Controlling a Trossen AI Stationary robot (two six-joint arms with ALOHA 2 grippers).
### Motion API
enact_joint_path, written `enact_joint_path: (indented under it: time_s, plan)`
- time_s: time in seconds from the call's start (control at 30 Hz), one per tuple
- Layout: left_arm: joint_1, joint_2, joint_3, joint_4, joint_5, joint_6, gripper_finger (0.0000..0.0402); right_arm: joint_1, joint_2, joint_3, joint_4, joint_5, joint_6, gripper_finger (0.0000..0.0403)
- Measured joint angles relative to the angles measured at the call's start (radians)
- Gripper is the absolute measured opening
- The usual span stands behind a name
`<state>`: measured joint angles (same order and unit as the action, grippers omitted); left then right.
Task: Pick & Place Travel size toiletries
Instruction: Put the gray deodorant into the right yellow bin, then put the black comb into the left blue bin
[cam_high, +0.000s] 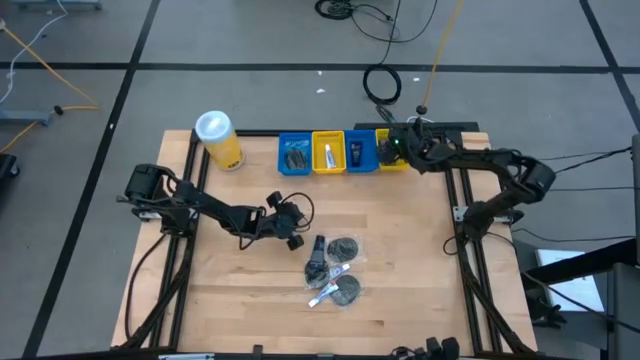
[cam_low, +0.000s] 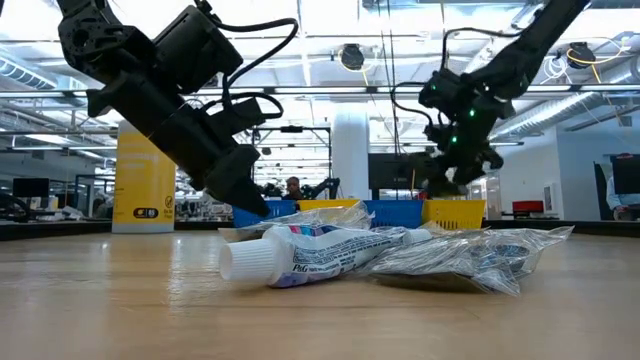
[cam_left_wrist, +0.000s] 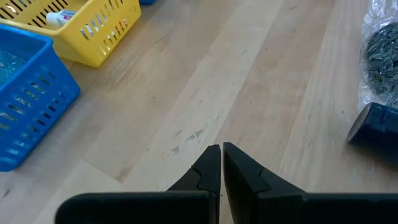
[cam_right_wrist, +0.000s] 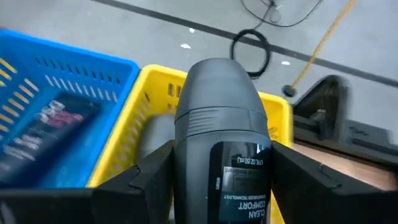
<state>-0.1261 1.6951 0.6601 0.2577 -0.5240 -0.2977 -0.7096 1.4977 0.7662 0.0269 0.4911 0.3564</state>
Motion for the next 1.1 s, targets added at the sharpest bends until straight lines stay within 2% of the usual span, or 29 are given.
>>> enact_joint_path:
  time_s: [0.33, 0.8, 0.97, 1.1]
  plan:
    - [0.0, 0.0, 0.0, 0.001, 0.001, 0.0, 0.0021, -0.023, 0.018, -0.036, 0.03, 0.001, 0.051, 0.0228]
    - [0.0, 0.0, 0.0, 0.001, 0.002, -0.001, 0.0021, -0.016, 0.017, -0.047, 0.105, 0.005, 0.012, 0.0251]
    - [0.0, 0.0, 0.0, 0.0, 0.002, -0.002, 0.0021, 0.045, -0.016, -0.047, 0.168, 0.007, -0.077, 0.0243]
    - [-0.003, 0.0, 0.0, 0.0, 0.002, -0.002, 0.0021, 0.165, -0.048, -0.047, 0.229, 0.006, -0.141, 0.0235]
